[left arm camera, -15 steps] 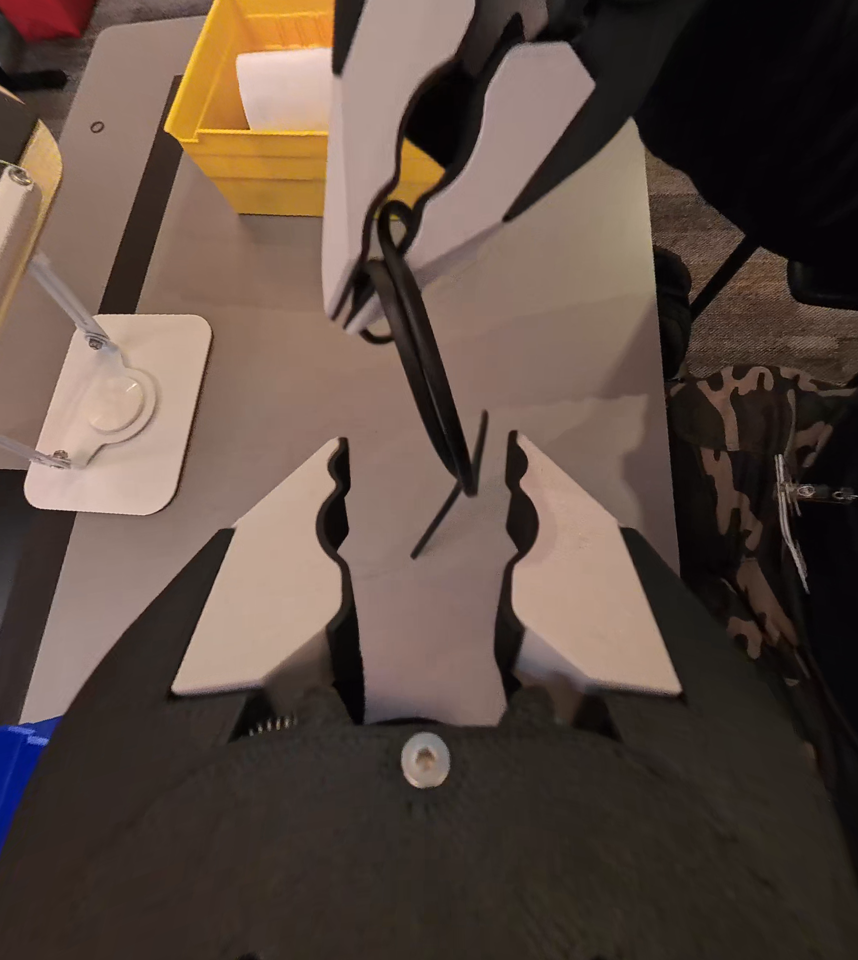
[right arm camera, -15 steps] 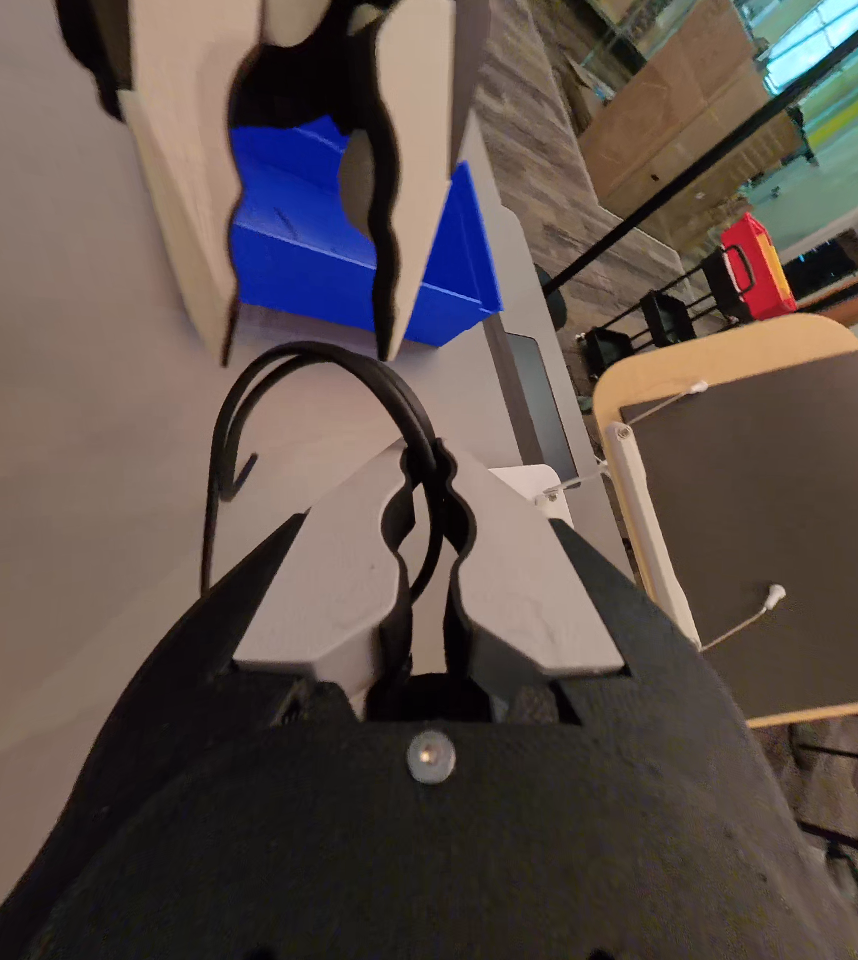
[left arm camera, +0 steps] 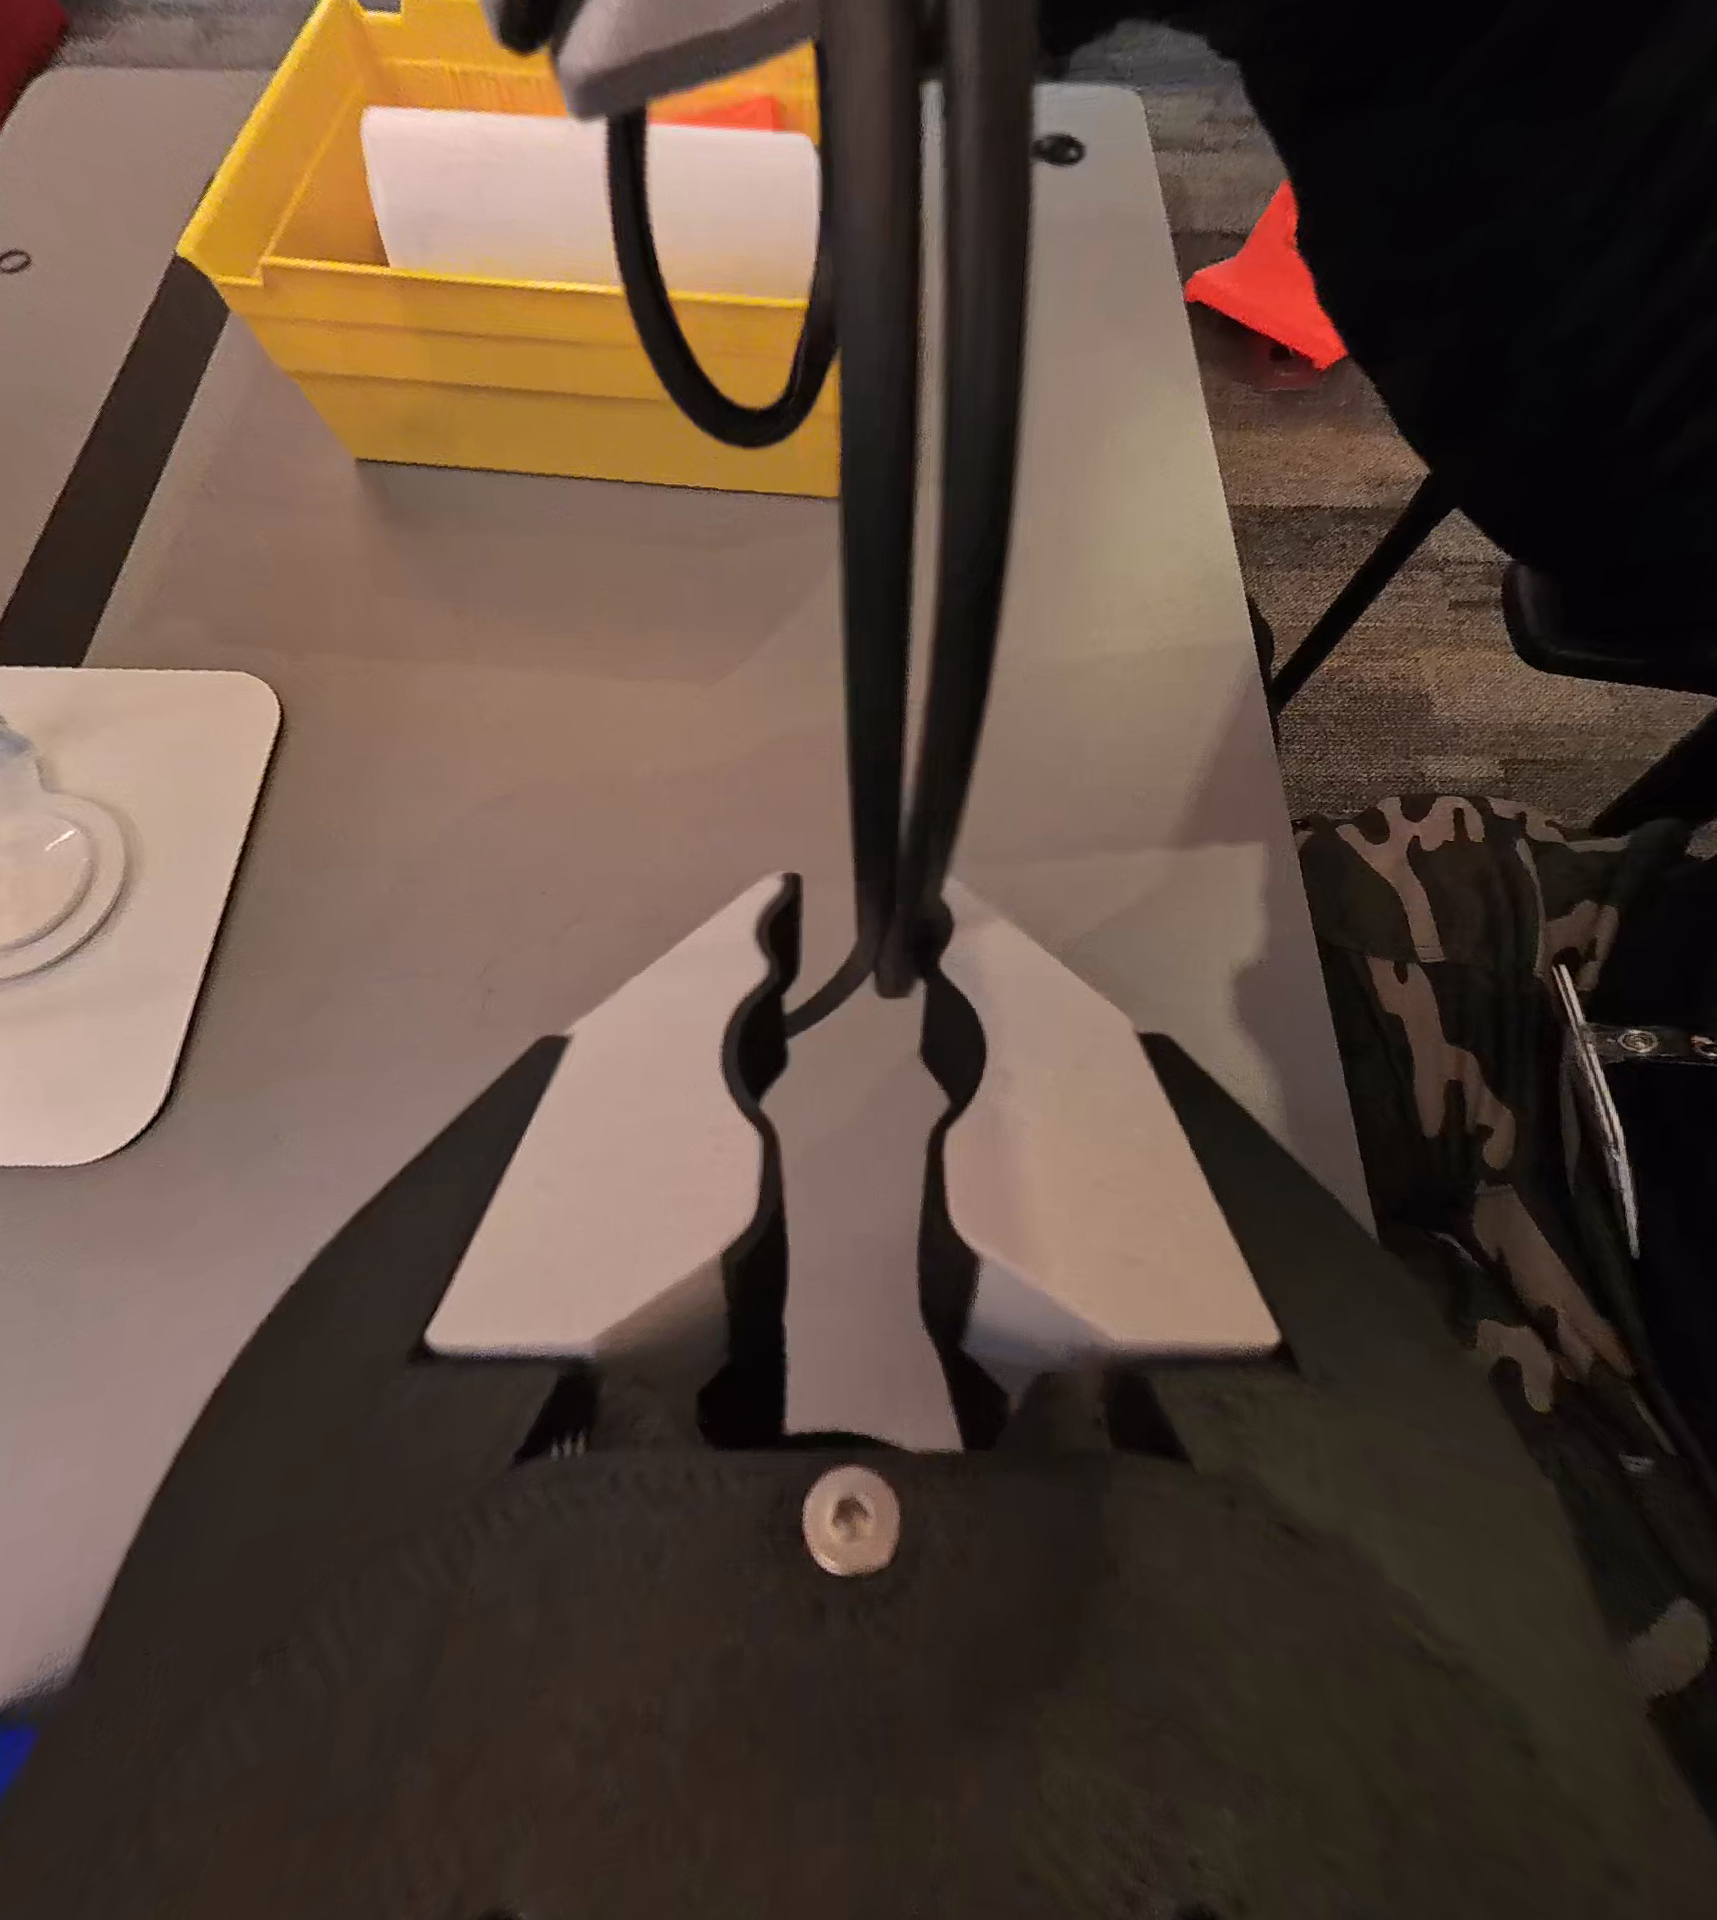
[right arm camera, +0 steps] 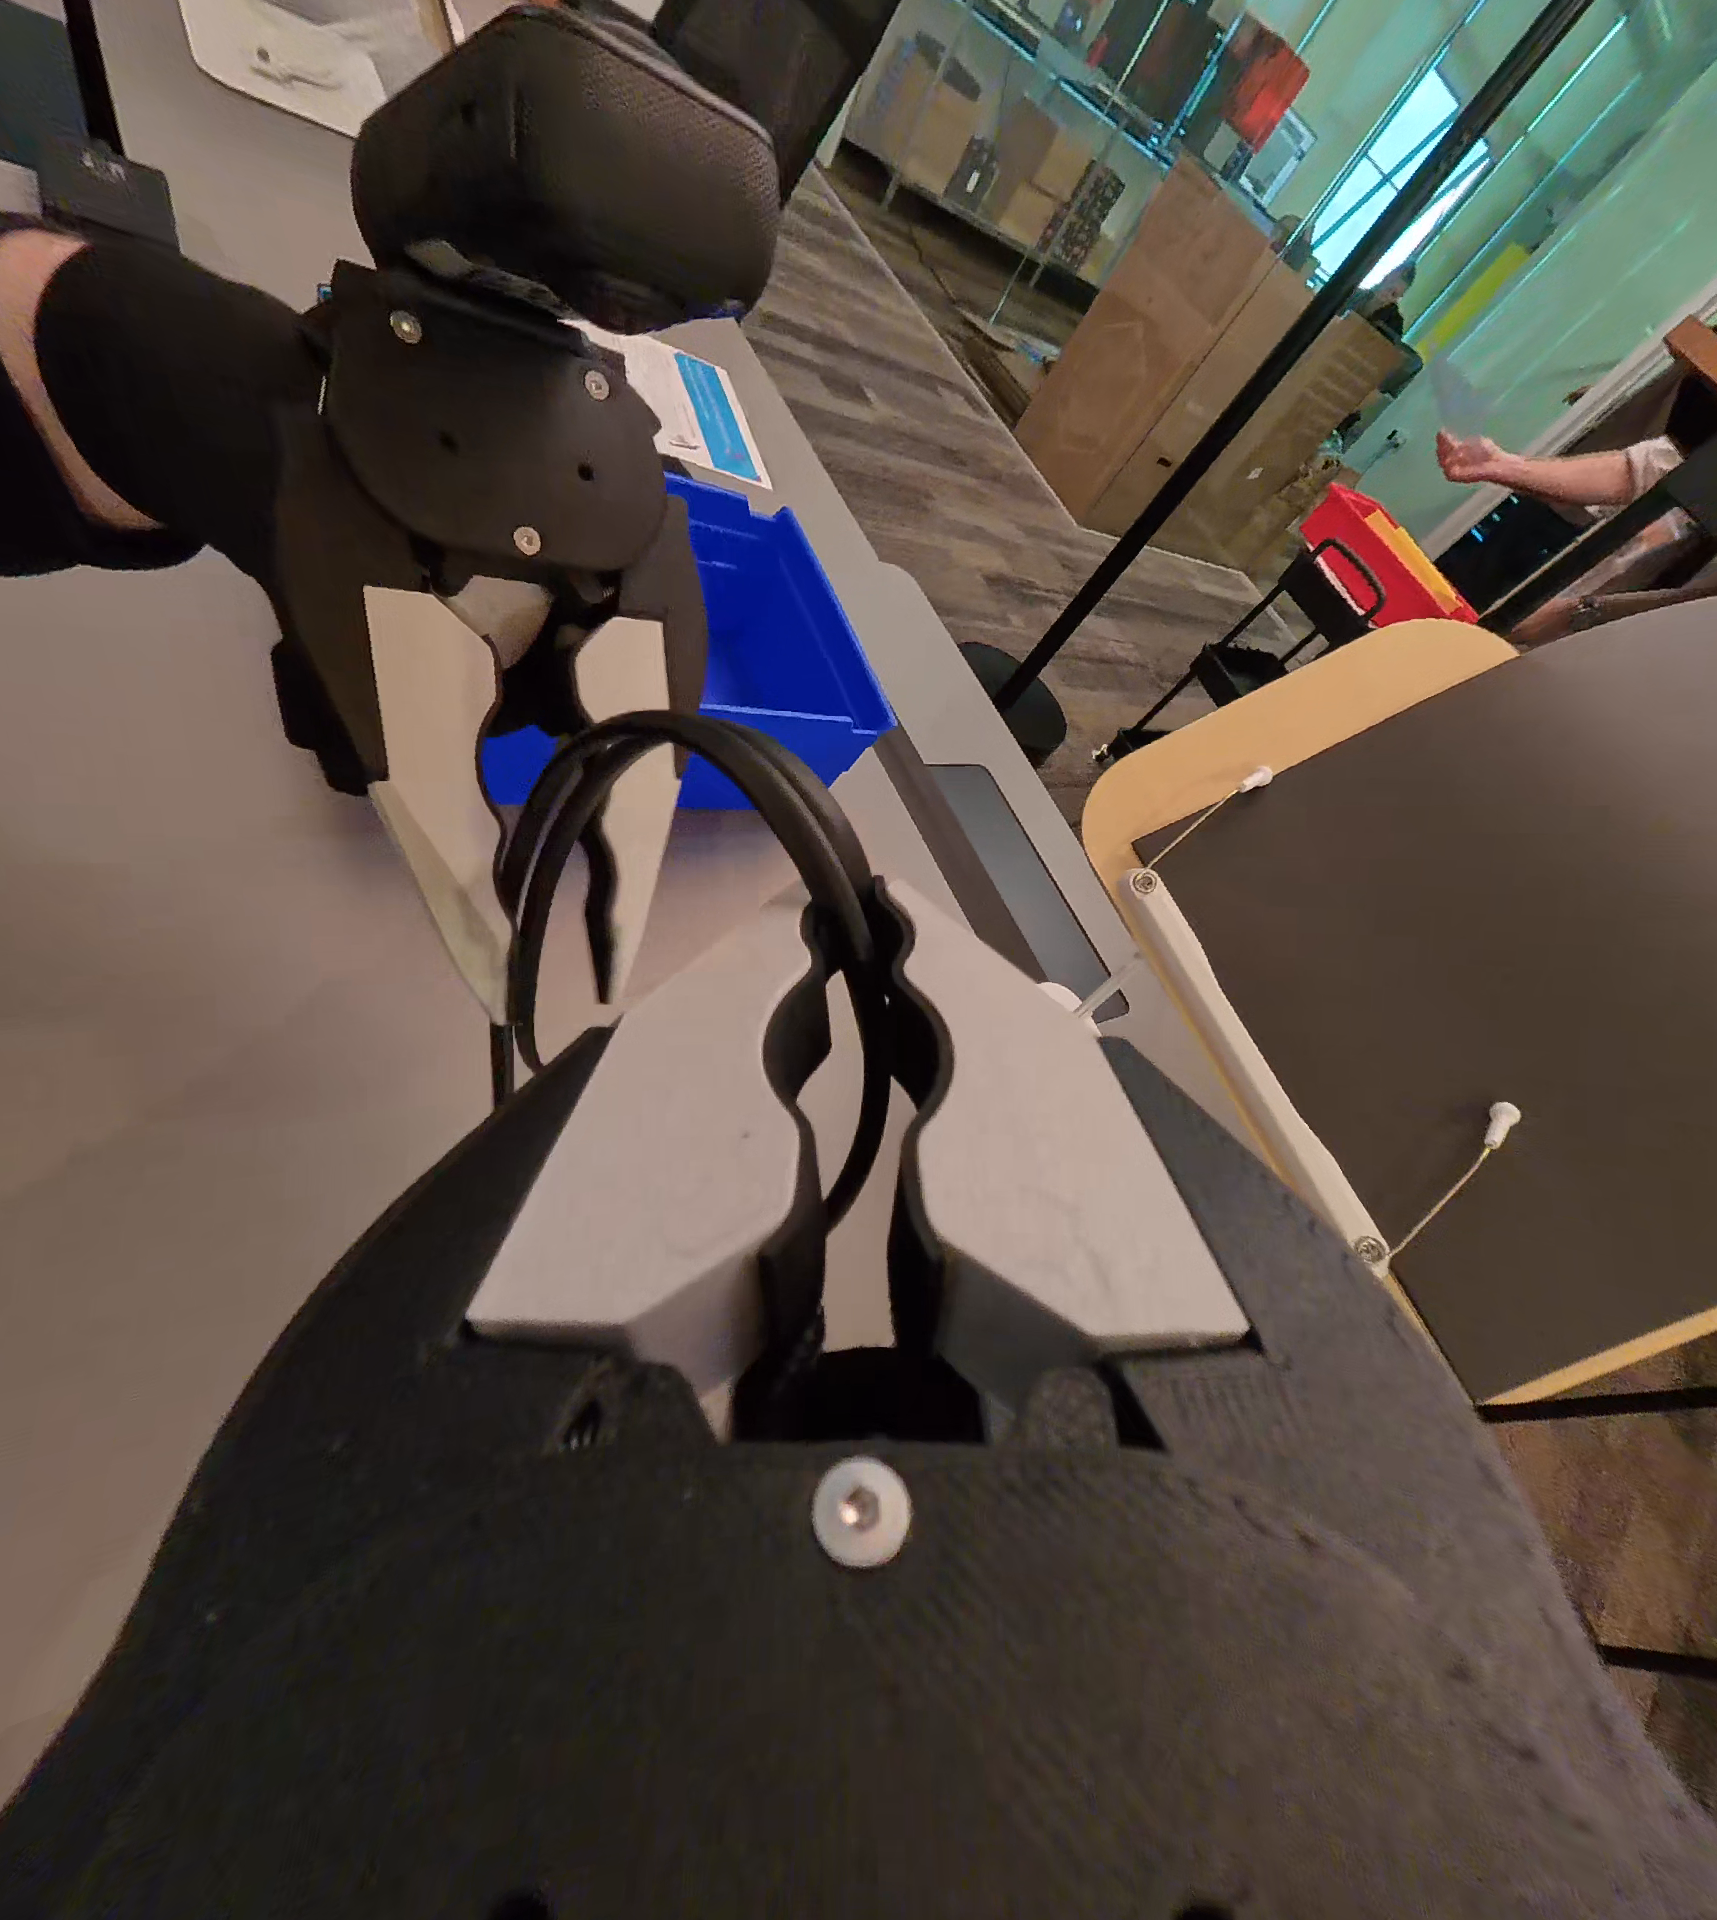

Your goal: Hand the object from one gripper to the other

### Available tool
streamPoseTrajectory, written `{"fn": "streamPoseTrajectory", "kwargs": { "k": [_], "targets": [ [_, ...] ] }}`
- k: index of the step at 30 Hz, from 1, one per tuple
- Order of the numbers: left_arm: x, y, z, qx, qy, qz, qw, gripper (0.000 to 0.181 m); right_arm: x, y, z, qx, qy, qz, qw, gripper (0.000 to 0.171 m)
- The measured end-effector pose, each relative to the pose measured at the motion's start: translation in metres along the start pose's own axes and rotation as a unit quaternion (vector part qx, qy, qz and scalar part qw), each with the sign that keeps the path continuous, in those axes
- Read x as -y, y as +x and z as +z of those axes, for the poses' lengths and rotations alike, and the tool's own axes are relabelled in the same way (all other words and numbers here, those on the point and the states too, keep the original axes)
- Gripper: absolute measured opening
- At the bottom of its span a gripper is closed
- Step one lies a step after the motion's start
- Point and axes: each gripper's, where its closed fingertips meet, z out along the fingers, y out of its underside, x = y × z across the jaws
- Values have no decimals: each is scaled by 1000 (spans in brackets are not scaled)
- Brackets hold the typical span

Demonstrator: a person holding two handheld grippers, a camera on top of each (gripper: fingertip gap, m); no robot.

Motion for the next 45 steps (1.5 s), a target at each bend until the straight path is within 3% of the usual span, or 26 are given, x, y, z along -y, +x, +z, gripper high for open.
{"fn": "streamPoseTrajectory", "kwargs": {
  "k": [2,10,16,20,25,31,34,37,45],
  "targets": [
    [2,2,-1,-4,7,8,1000,3,0,2,-2,0,6,5,1000,0],
    [14,-10,-17,39,29,11,999,2,-5,4,-2,5,9,20,1000,3],
    [24,-38,-48,156,36,42,986,2,-25,-13,-4,56,-37,16,998,69],
    [21,-51,-64,223,4,73,972,2,-46,-28,-13,88,-98,-6,991,94],
    [27,-57,-75,294,-24,126,947,2,-31,-31,-13,85,-79,-12,993,92],
    [35,-57,-80,374,-79,247,891,3,21,-25,4,59,45,25,997,92],
    [34,-57,-75,383,-95,263,881,2,27,-30,12,43,35,-2,998,79],
    [34,-56,-72,386,-108,271,875,2,20,-40,22,59,1,6,998,52],
    [35,-55,-68,398,-117,282,865,2,18,-49,38,74,-21,75,994,36]
  ]
}}
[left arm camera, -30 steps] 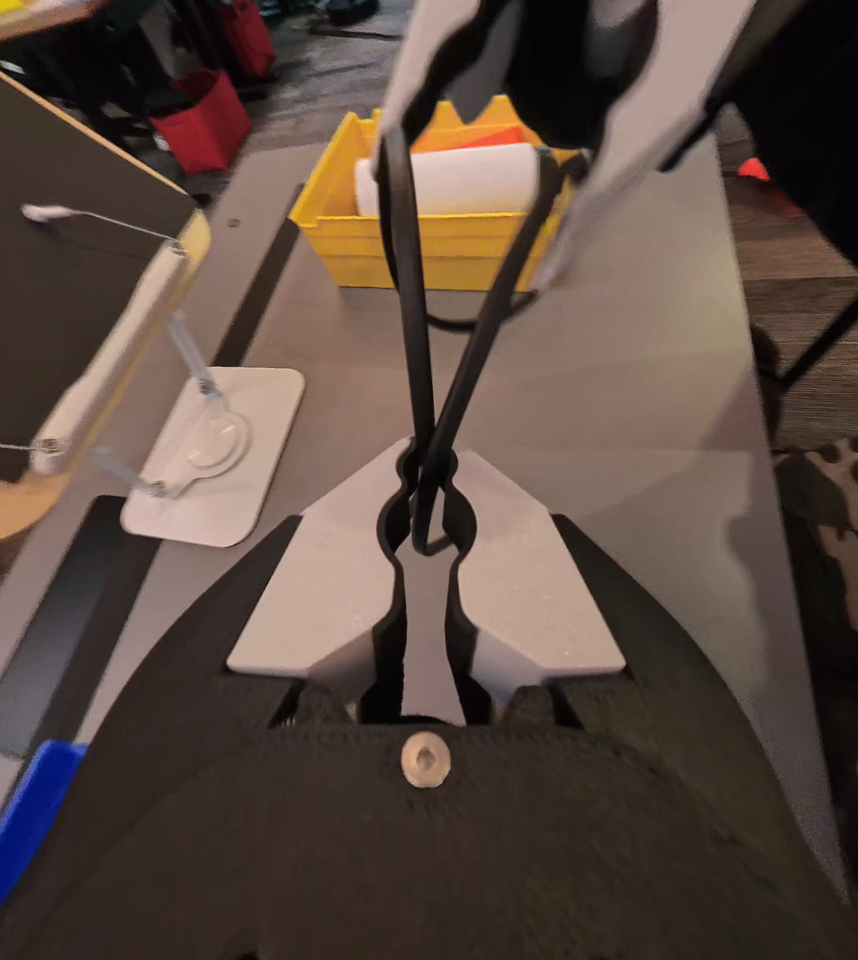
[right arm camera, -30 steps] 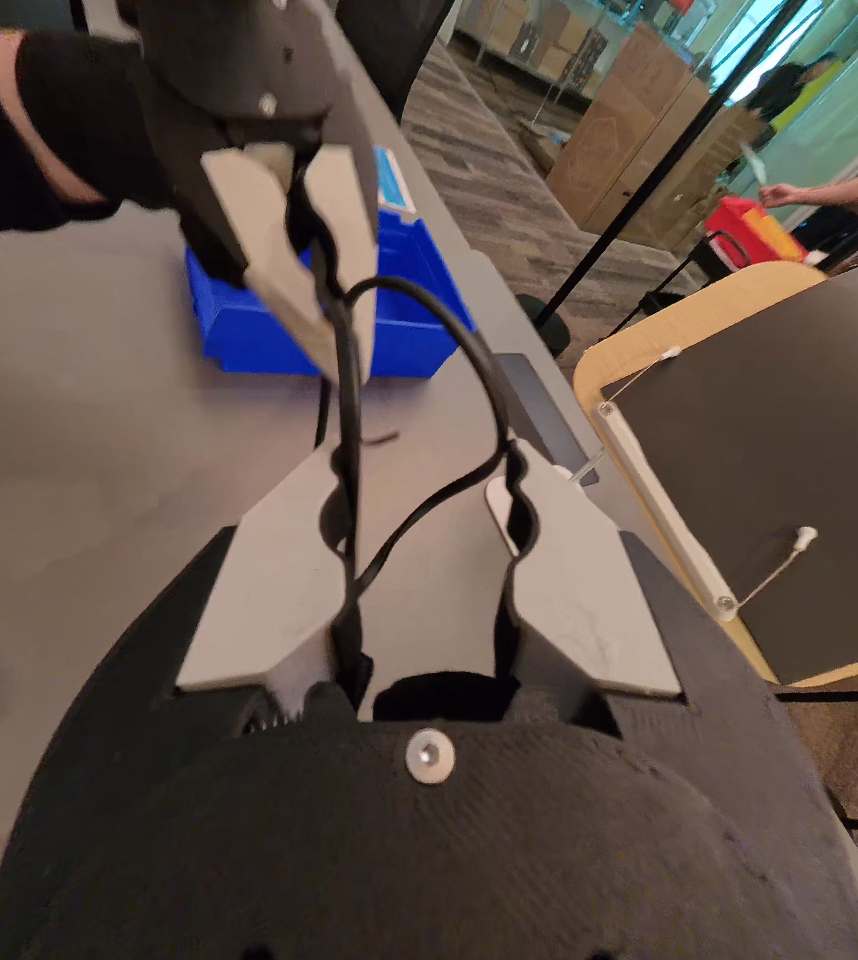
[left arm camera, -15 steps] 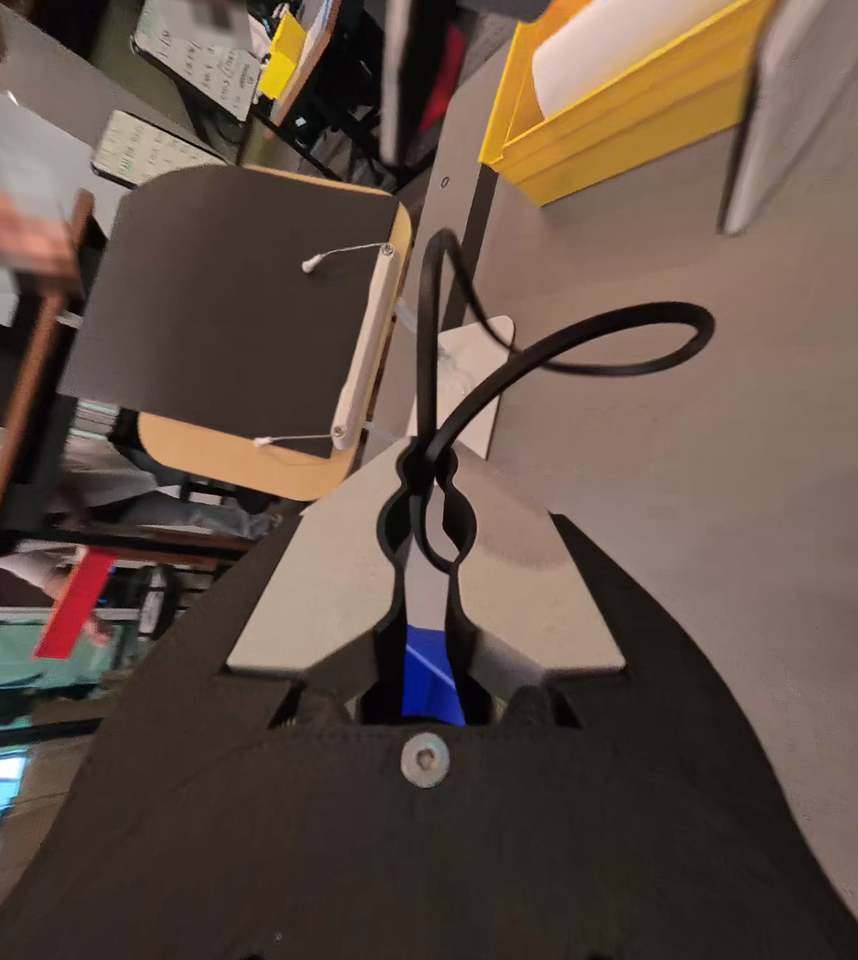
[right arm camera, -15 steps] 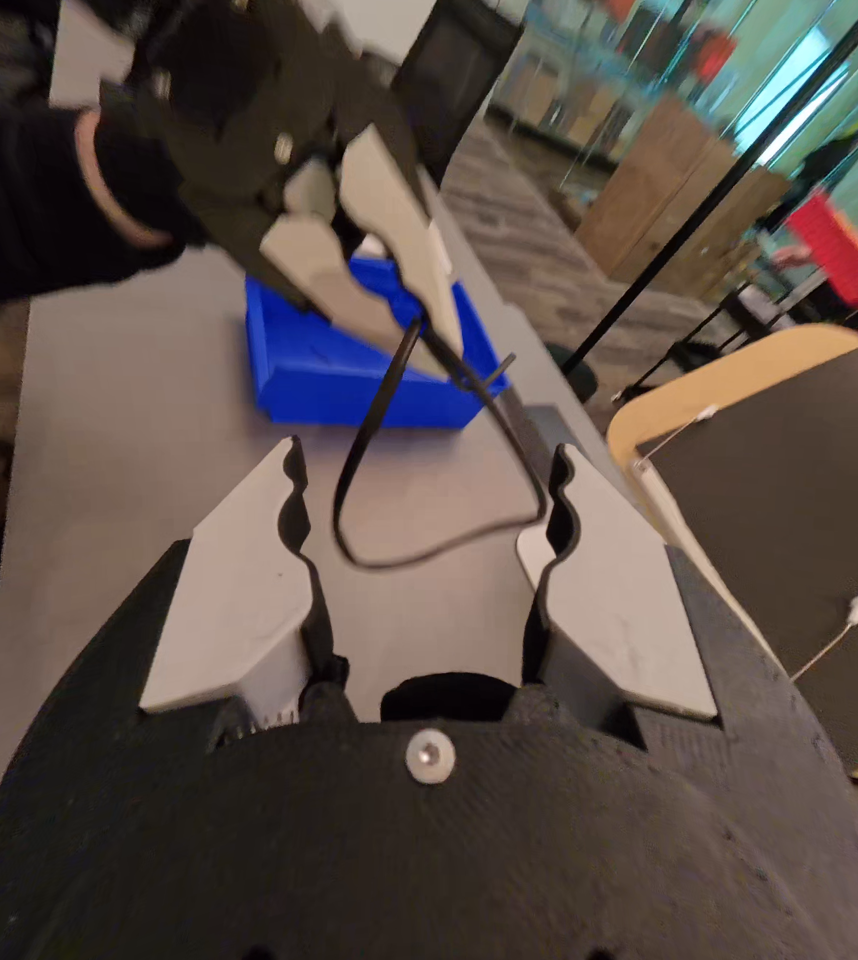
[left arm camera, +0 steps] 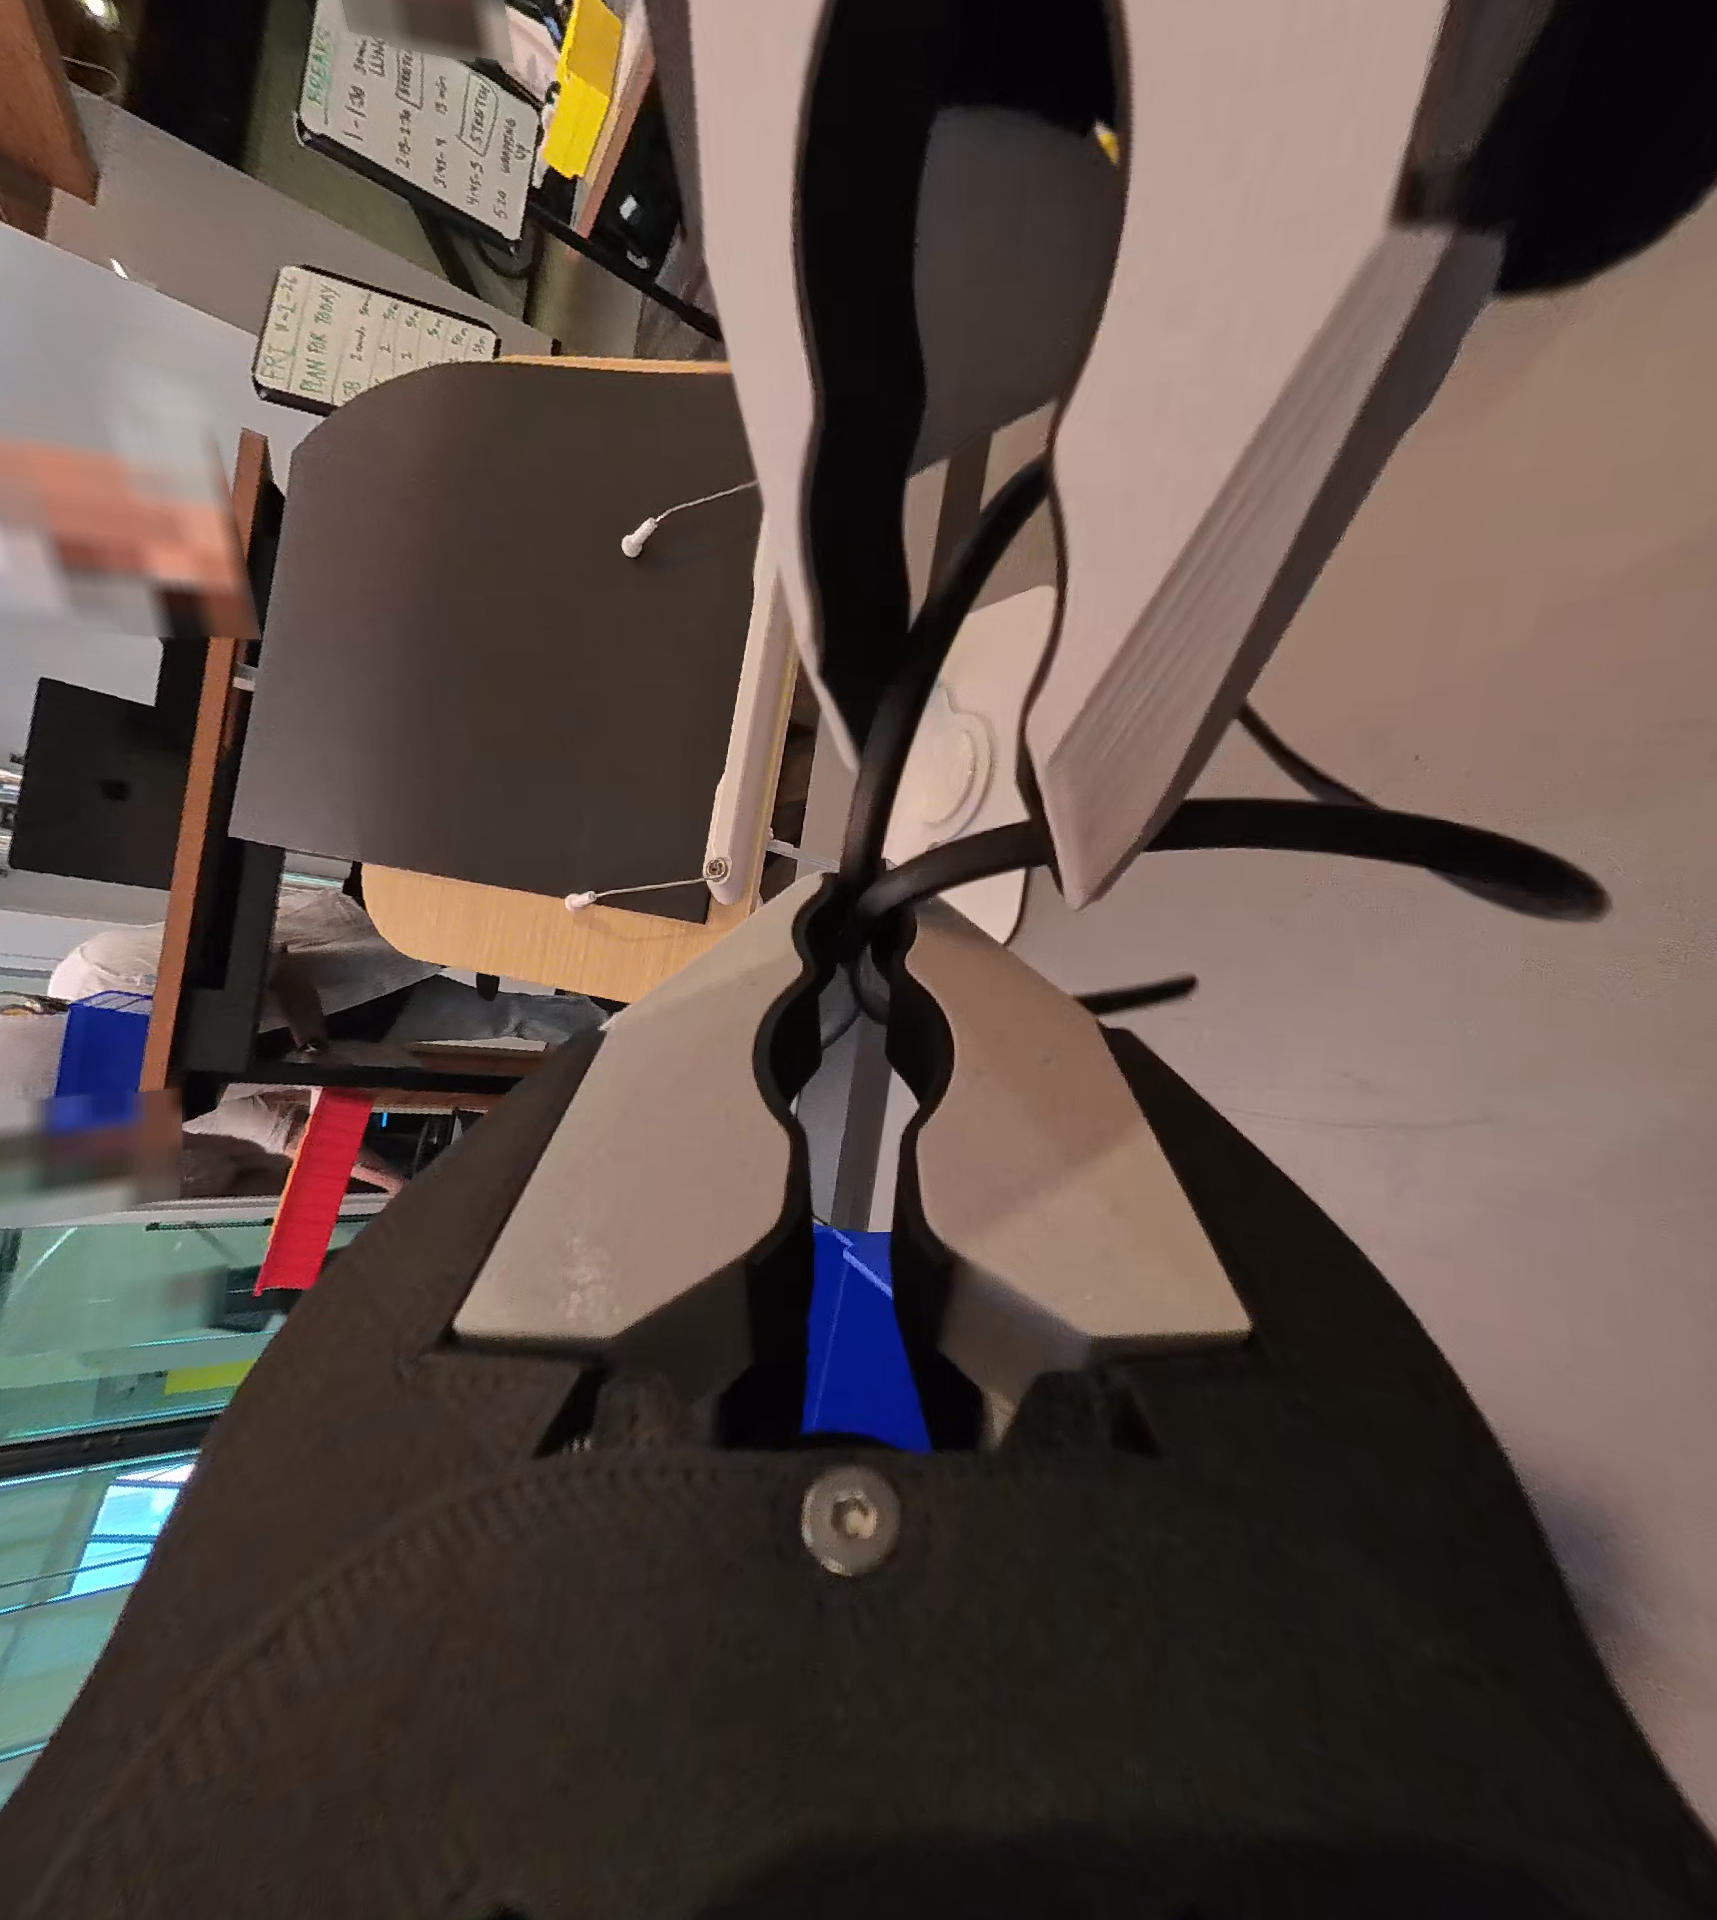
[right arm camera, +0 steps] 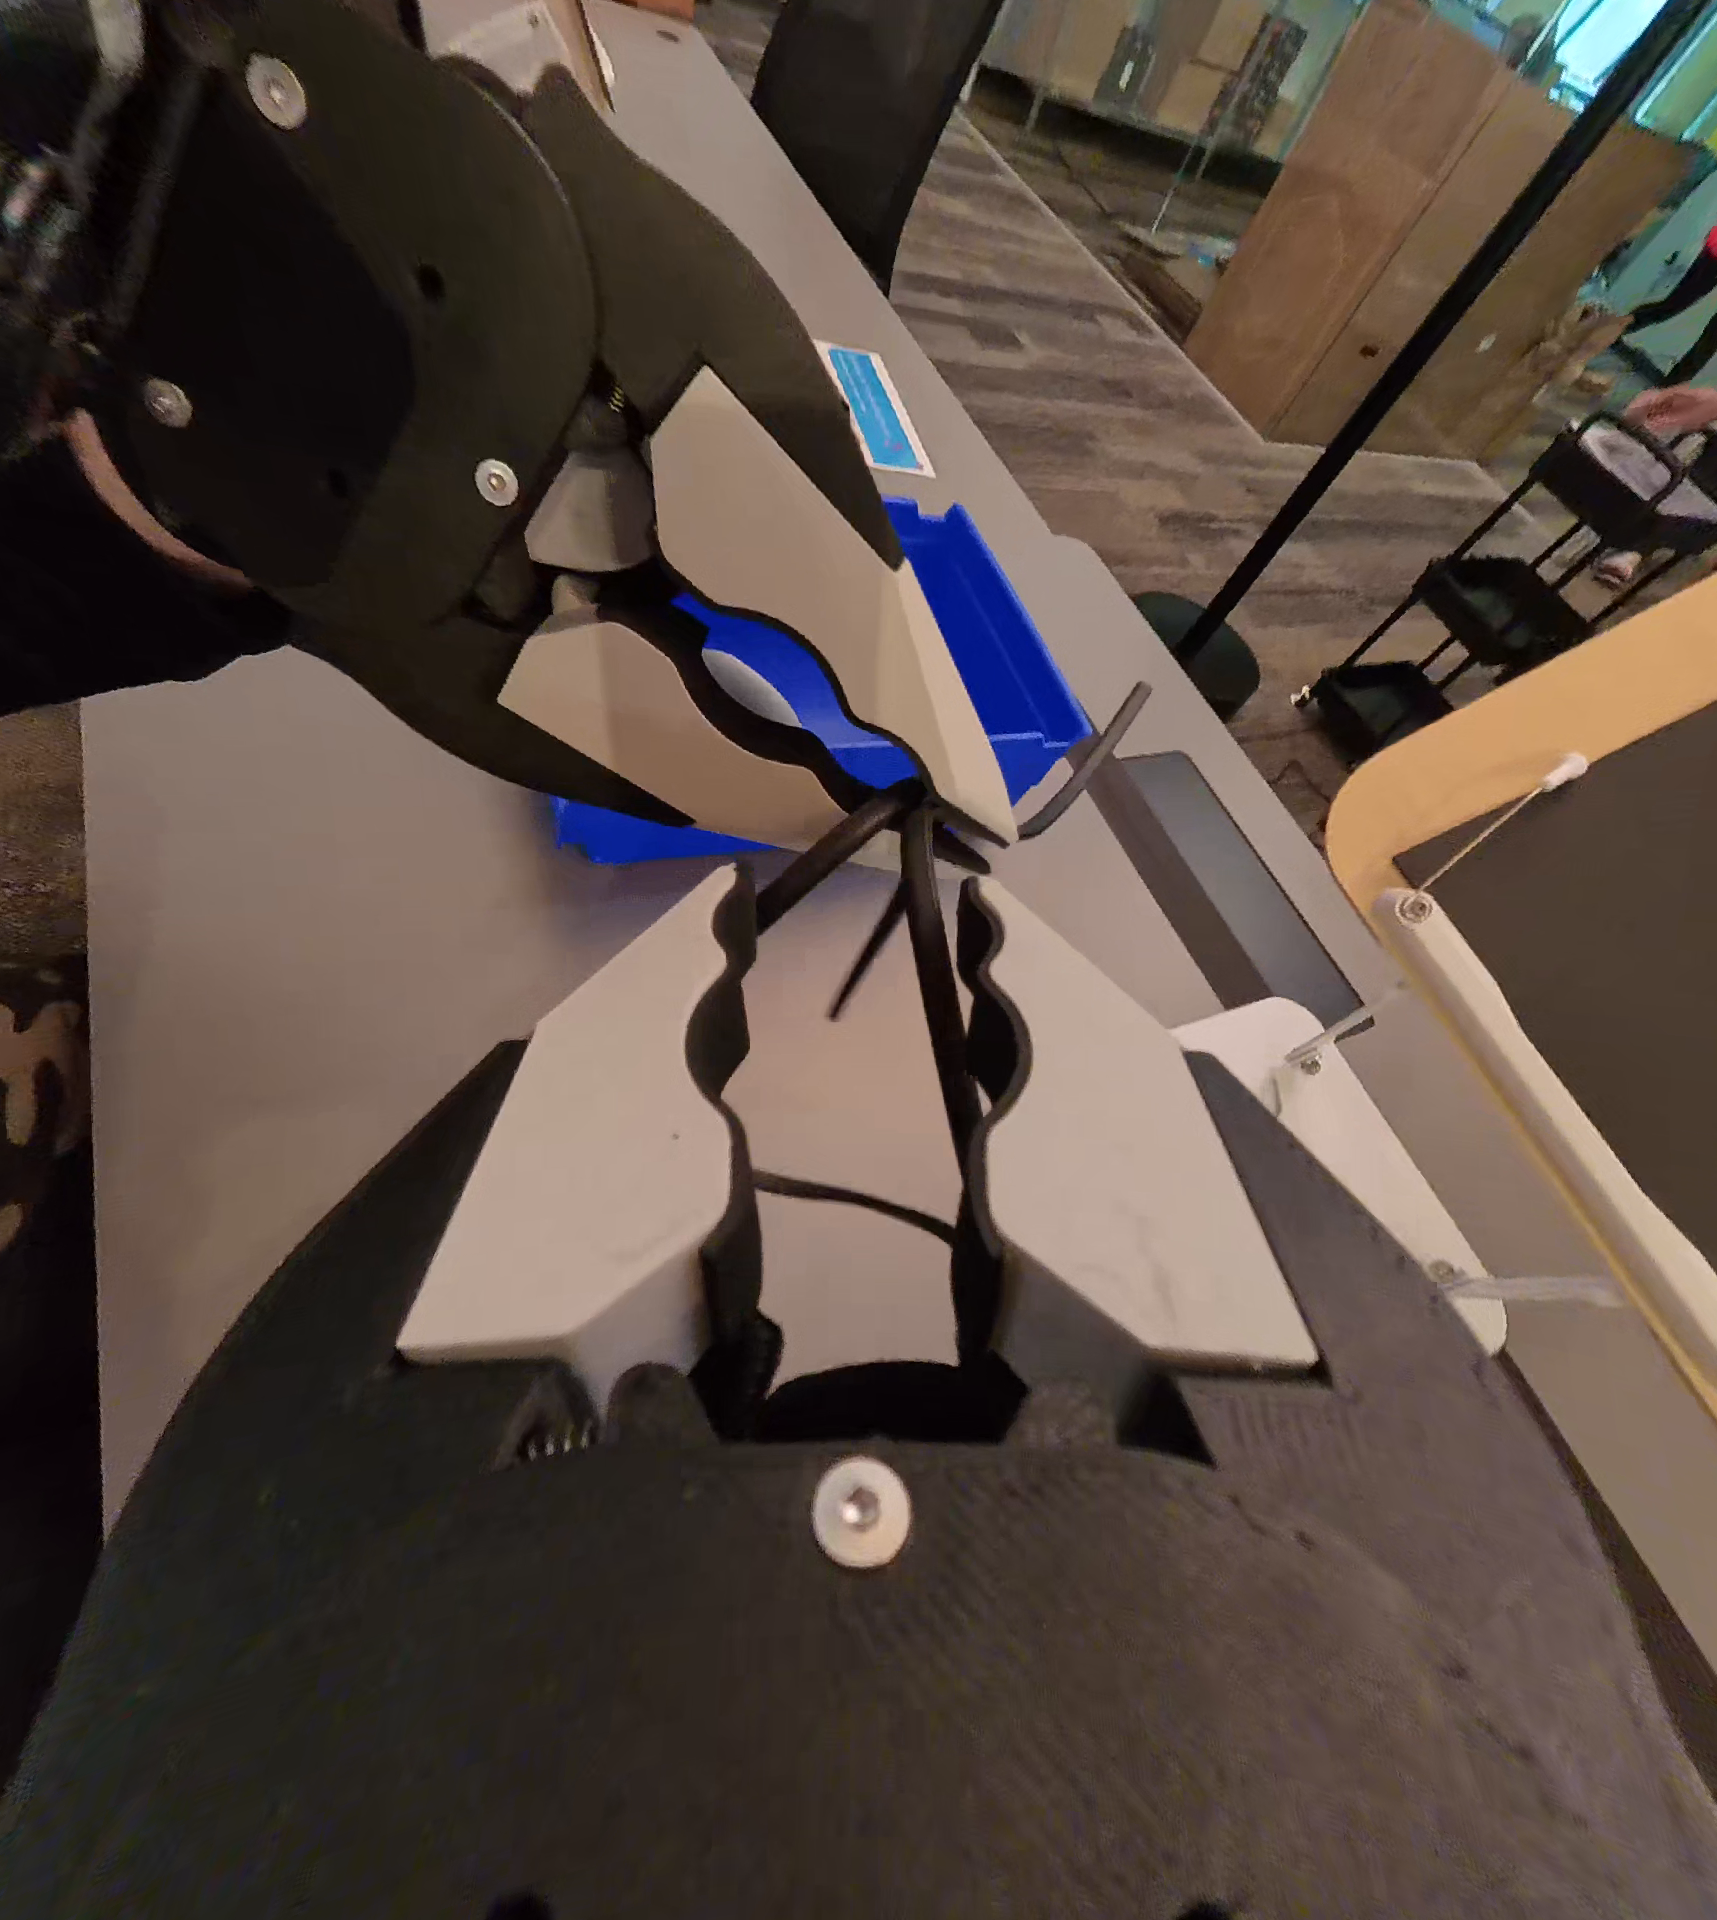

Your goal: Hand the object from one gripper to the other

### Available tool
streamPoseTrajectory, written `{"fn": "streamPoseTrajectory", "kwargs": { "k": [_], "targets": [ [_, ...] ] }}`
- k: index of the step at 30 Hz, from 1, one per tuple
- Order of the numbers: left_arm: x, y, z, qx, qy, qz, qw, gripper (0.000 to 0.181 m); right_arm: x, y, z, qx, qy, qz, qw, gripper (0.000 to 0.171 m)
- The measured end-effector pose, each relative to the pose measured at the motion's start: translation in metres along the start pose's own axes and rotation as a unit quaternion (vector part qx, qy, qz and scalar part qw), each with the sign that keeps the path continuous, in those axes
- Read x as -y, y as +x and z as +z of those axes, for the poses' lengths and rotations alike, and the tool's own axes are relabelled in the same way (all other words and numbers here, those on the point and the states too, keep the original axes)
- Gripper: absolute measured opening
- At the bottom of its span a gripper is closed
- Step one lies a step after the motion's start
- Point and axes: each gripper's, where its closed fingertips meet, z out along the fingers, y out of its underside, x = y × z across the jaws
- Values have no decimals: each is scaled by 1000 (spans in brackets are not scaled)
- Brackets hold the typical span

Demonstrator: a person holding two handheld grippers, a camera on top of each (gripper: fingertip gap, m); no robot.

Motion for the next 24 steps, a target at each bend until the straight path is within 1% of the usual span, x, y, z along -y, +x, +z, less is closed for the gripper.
{"fn": "streamPoseTrajectory", "kwargs": {
  "k": [2,5,7,9,11,17,24],
  "targets": [
    [-1,0,1,3,-4,1,1000,2,-4,1,4,-7,-11,4,1000,31],
    [-1,1,1,4,-7,2,1000,3,-7,1,8,-6,-19,17,1000,29],
    [-1,0,1,5,-11,1,1000,3,-8,0,9,-3,-21,23,1000,22],
    [-3,0,1,4,-13,-2,1000,3,-8,0,11,-1,-20,31,999,22],
    [-3,1,2,1,-13,-6,1000,3,-9,-2,12,4,-25,29,999,14],
    [-4,0,3,-1,-19,-25,1000,3,-13,4,12,-9,-26,30,999,1],
    [1,-5,-1,-20,15,-79,997,3,-6,9,9,6,20,55,998,0]
  ]
}}
